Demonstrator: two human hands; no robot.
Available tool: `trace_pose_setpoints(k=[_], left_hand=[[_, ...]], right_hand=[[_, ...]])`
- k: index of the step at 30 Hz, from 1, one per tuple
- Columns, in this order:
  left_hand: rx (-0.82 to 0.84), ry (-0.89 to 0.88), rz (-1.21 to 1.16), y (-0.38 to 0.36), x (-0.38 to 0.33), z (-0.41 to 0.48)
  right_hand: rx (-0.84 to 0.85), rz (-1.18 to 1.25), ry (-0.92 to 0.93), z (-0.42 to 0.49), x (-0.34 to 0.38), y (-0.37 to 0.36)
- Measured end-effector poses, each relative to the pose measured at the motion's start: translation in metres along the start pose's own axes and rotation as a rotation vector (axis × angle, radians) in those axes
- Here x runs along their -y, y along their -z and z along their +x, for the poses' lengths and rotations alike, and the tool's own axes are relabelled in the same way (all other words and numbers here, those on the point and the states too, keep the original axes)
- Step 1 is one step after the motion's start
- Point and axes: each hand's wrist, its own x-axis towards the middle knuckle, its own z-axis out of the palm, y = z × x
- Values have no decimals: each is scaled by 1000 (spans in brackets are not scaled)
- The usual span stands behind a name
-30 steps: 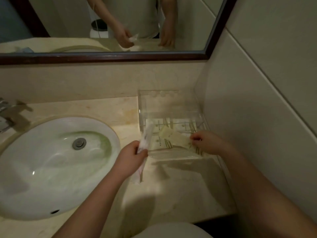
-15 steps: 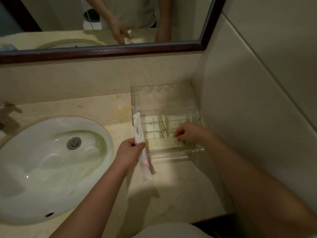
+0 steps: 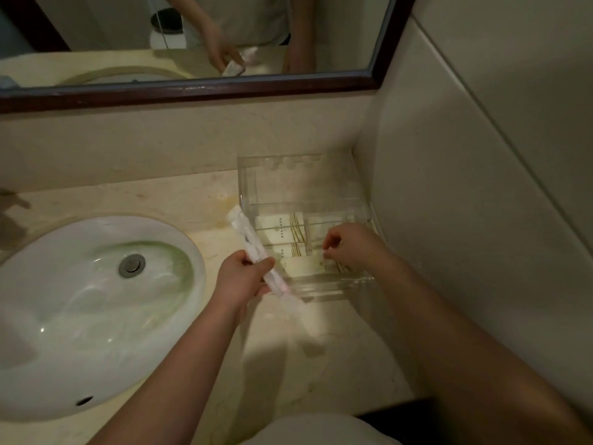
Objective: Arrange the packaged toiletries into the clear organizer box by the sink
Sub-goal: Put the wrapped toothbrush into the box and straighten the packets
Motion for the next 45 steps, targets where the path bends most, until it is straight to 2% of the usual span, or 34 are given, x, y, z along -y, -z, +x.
trace_pose_setpoints(k=[2,3,6,7,10,14,17,24,28,32,35,39,45], left_hand=[[35,34,-137,-7,-4,-5],[44,54,-194,-12,-6,-7],[57,121,-341,-28,-11,-10],[76,128,-359,-32,-13,-10],[116,90,-334,-36,-14,-8],[20,42,-376,-18,-10,5],[17,32,-393,-9,-10,7],[173,-44,-322,3,-16,5],[77,-107,-176,11,-14,7],[-24,-129,-46,11,-11,9],[99,-140,90,9,-11,2],[255,-78,124,-1,-8,-7],[244,-40,58,-4,-3,-11]], right_hand=[[-72,191,21,-12,9,3],[-38,307,41,-20,15,3],[209,420,114,-42,27,-10],[243,437,115,-47,26,-17],[174,573,36,-51,16,-23],[133,491,-11,-52,4,-5],[88,503,-48,-49,-2,3],[64,715,-93,-44,-13,7],[72,1011,-161,-42,-15,9],[-58,1239,-276,-38,-10,4],[-249,1469,-334,-35,0,0],[-357,1651,-316,-40,20,-10],[-427,1531,-396,-42,27,-11]])
